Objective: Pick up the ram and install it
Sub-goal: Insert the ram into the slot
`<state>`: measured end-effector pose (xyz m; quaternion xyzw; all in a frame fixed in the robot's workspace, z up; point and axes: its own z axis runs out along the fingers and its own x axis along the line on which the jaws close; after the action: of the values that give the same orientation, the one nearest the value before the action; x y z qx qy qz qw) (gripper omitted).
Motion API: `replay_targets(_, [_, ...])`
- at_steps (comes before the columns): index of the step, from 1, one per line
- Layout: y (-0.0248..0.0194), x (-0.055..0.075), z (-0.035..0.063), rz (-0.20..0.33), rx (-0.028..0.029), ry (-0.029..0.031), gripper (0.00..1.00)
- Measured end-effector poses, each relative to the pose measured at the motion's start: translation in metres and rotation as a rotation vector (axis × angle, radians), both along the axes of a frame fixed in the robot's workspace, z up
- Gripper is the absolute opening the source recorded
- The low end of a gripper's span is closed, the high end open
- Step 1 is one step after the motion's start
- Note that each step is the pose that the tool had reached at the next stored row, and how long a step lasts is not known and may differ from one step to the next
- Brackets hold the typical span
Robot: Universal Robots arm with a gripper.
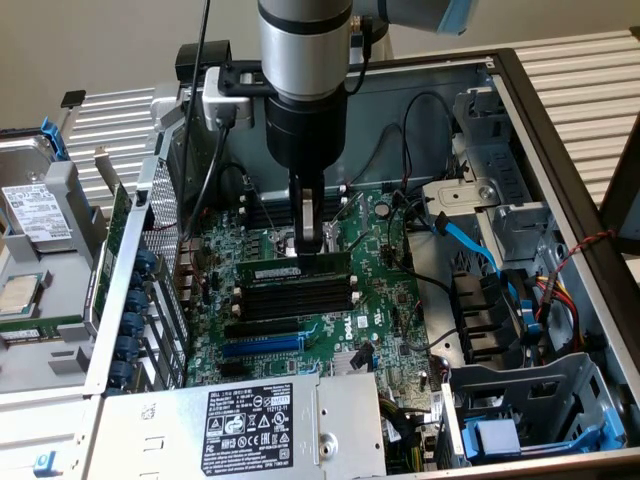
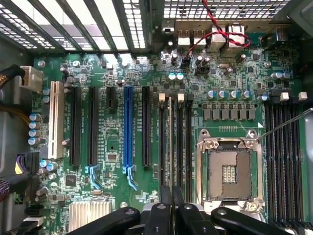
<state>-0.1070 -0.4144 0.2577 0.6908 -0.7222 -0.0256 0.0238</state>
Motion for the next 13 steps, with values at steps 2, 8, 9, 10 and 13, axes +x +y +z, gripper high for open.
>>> replay_targets(2, [0.0000,0.0001,-0.0007,0.003,0.0002,-0.0002,0.13])
replay_targets(8, [-0.0001,0.0001,-0.0025,0.006,-0.0026,-0.0002,0.13])
replay_targets(9, [-0.0002,0.0000,-0.0029,0.006,-0.0034,-0.0002,0.13])
replay_targets(10, [-0.0002,0.0000,-0.0033,0.005,-0.0045,-0.0003,0.13])
replay_targets(13, [-0.0013,-0.0002,-0.0045,0.006,-0.0057,-0.0001,0.13])
